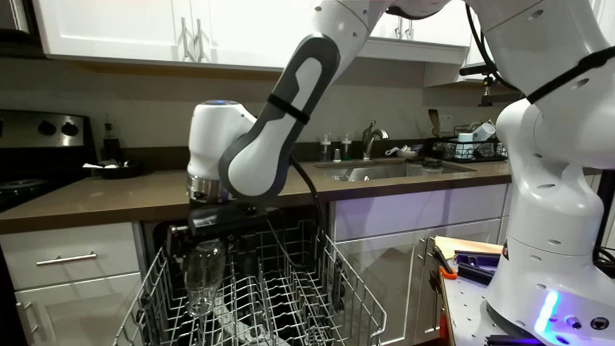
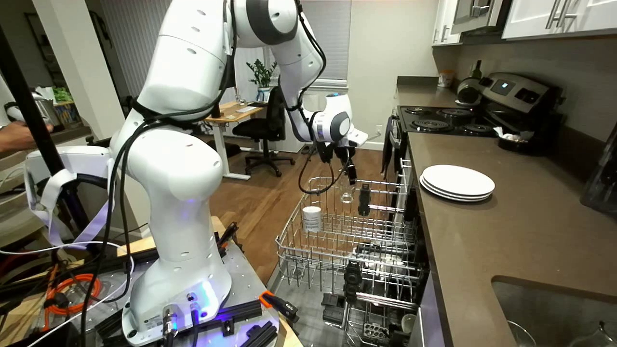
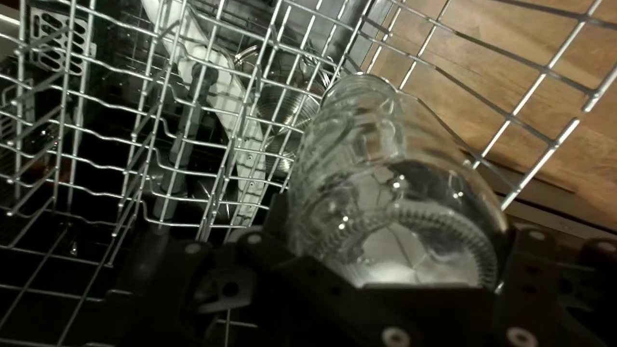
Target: Move the glass jar inside the dishwasher to the left
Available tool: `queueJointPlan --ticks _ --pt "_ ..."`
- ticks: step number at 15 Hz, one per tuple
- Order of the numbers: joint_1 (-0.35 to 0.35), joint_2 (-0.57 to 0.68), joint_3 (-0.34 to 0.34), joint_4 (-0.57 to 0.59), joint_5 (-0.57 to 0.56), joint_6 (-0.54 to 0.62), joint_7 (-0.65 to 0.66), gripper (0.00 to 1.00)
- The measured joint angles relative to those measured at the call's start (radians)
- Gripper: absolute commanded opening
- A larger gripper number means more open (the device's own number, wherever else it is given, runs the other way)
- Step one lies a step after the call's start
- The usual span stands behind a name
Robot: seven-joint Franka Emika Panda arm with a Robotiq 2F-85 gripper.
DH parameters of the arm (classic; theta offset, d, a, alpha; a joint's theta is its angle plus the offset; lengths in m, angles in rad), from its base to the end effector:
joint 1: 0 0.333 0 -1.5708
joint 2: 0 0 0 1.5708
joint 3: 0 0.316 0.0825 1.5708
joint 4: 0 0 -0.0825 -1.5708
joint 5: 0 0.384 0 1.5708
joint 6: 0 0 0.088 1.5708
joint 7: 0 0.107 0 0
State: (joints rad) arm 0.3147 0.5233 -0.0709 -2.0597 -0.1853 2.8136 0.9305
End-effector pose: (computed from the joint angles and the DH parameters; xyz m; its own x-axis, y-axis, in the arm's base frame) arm 0.5918 0.1576 0.1995 0.8456 -0.4795 0.2346 -0.4715 -0.8769 -0.0930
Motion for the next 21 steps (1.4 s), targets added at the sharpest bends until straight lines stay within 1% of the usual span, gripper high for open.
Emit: queueJointPlan --ticks 4,8,10,13,21 --pt "0.018 0.15 -0.01 0.151 0.0 -0.01 -0.002 0.62" --pt "0.053 0.264 -0.044 0.27 0.0 -0.035 -0.002 0.62" --pt "0.08 0.274 -0.071 0.304 -0.001 -0.082 -0.003 0.62" --pt "0.103 0.297 -0.091 0.343 -0.002 -0.116 -0.003 0.62" --pt "0.135 0.309 -0.133 0.38 -0.006 -0.191 -0.003 0.62"
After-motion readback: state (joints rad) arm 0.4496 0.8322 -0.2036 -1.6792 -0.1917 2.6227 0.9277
